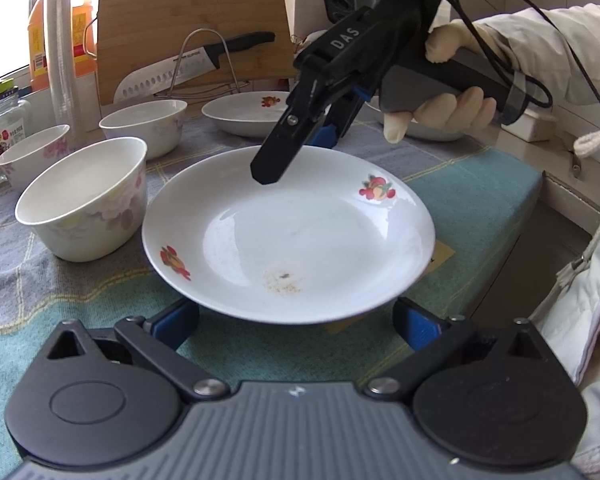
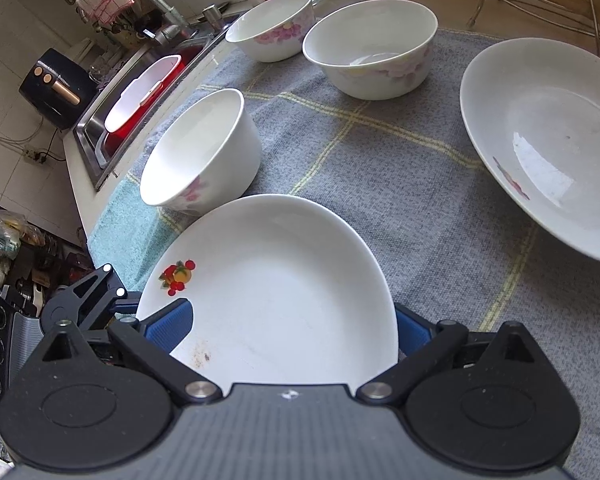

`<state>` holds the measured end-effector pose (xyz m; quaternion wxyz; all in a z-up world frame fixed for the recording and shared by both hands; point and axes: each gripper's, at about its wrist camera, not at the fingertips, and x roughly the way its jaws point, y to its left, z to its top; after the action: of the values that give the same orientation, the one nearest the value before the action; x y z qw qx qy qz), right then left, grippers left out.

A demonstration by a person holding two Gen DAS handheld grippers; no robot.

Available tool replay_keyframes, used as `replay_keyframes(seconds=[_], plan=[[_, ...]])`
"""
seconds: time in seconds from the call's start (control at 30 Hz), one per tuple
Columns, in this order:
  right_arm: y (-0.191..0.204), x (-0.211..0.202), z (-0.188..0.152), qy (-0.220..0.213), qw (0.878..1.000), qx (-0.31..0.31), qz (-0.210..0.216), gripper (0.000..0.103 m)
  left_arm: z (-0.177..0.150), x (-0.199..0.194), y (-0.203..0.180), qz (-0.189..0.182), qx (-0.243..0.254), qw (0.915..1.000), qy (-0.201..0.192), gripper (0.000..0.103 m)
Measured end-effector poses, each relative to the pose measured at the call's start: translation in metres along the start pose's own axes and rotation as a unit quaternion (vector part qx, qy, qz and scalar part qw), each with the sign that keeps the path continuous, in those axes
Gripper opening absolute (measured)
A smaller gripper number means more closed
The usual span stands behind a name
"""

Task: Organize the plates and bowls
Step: 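Lift the flowered plate and carry it toward the stained plate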

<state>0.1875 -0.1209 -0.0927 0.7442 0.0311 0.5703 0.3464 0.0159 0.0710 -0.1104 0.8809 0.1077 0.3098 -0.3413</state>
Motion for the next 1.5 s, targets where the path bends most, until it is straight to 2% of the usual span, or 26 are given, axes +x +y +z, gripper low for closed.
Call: replay_keyframes(seconds=[0.5,0.93,1.2,1.5], plan=[[0.002,0.002,0.003,0.012,1.000,-0.001,0.009,0.103,0.005,-0.001,0.004,-0.010,-0.011,0.9999,0.001,0.101],[0.004,0.003,0.004,0.021,1.000,-0.009,0.002,0.103,0.008,-0.002,0.001,-0.001,0.002,1.0000,0.005,0.101],[0.003,-0.006,0.003,0.016,1.000,-0.015,0.001,0.103,0.012,0.000,0.001,-0.004,0.006,0.9999,0.009,0.101],[-0.011,-0.024,-0.001,0.006,1.000,-0.003,-0.007,0.103,0.032,0.009,-0.005,-0.009,0.018,0.9998,0.006,0.101]])
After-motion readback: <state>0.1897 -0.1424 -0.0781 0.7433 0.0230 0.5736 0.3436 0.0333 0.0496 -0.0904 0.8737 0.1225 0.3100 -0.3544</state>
